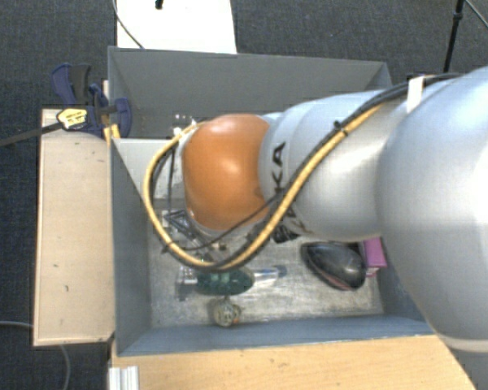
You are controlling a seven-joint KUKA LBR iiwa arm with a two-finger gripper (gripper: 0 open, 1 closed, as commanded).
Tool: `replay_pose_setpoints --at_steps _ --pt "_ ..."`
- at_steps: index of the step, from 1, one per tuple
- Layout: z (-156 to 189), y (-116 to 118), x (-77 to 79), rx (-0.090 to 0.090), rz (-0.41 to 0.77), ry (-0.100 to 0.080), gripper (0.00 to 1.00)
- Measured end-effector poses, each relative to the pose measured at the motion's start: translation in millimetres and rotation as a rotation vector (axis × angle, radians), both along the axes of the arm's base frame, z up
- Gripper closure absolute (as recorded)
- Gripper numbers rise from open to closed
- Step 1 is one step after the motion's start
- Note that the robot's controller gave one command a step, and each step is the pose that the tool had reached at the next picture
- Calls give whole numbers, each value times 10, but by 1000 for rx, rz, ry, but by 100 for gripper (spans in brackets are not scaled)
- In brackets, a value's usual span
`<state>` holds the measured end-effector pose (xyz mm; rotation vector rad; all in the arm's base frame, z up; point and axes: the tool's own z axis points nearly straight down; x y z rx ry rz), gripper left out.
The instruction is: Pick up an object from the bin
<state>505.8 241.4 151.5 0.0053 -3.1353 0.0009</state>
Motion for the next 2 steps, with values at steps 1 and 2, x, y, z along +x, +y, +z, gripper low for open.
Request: replay_pose_setpoints --at_steps 1,2 --pt "184 64 401 3 175 -12 0" --pt "38 -777 -11 -2 224 -3 0"
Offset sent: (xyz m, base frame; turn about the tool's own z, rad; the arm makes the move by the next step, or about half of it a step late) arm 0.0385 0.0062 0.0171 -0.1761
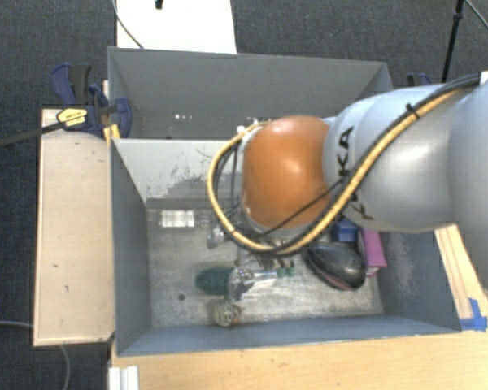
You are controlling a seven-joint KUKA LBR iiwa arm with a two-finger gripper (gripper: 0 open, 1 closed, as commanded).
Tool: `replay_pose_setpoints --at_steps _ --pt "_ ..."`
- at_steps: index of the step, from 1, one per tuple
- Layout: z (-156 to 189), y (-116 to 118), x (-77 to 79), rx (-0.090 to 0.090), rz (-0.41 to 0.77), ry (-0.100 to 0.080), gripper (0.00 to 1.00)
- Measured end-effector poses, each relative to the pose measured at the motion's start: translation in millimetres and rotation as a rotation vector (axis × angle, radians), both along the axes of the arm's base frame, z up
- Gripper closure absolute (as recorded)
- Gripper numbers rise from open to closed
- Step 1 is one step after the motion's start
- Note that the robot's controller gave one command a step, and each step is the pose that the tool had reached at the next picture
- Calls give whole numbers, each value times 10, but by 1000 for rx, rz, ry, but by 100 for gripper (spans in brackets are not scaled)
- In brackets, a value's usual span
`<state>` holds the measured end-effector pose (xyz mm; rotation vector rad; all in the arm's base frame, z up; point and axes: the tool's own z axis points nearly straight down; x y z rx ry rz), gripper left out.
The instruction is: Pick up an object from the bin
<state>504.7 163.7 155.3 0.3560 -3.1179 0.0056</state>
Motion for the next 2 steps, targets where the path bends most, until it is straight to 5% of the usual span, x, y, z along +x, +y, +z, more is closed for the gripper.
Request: replay_pose_setpoints --at_steps 1,2 --pt "-776 -146 631 10 147 17 0" --pt "-746 -161 651 7 143 6 100"
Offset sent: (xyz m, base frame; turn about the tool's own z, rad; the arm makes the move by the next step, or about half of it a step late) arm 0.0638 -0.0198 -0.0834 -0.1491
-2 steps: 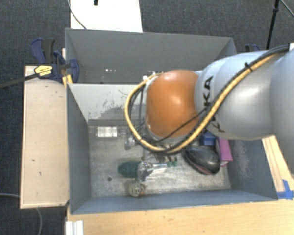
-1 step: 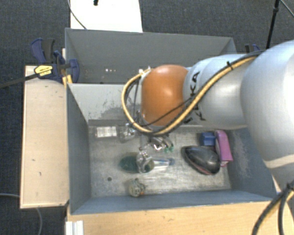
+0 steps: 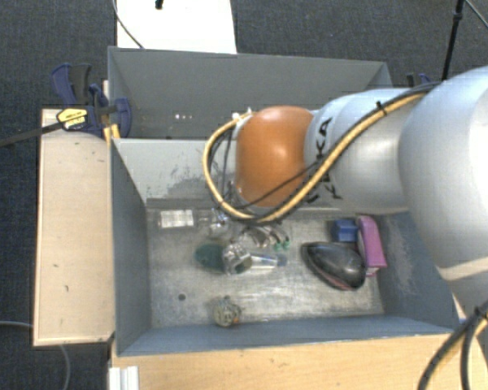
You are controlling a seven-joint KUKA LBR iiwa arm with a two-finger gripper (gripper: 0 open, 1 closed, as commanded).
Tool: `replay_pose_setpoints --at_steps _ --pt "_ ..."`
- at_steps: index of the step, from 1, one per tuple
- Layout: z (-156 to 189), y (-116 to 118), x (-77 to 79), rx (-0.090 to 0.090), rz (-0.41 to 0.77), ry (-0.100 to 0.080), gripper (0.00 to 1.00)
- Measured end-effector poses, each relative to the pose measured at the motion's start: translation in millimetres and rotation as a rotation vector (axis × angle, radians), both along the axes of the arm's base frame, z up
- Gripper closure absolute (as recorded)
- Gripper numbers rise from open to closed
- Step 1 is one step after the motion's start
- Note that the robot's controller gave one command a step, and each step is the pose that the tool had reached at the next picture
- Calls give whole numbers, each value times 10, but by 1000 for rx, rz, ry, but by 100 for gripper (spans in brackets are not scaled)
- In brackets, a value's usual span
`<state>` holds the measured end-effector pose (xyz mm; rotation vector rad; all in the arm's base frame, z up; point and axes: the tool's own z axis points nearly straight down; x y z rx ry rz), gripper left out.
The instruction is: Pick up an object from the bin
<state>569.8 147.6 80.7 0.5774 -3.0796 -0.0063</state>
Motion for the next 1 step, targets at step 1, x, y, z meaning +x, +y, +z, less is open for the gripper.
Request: replay_pose_setpoints --at_steps 1 --pt "1627 292 -15 1 174 -20 100"
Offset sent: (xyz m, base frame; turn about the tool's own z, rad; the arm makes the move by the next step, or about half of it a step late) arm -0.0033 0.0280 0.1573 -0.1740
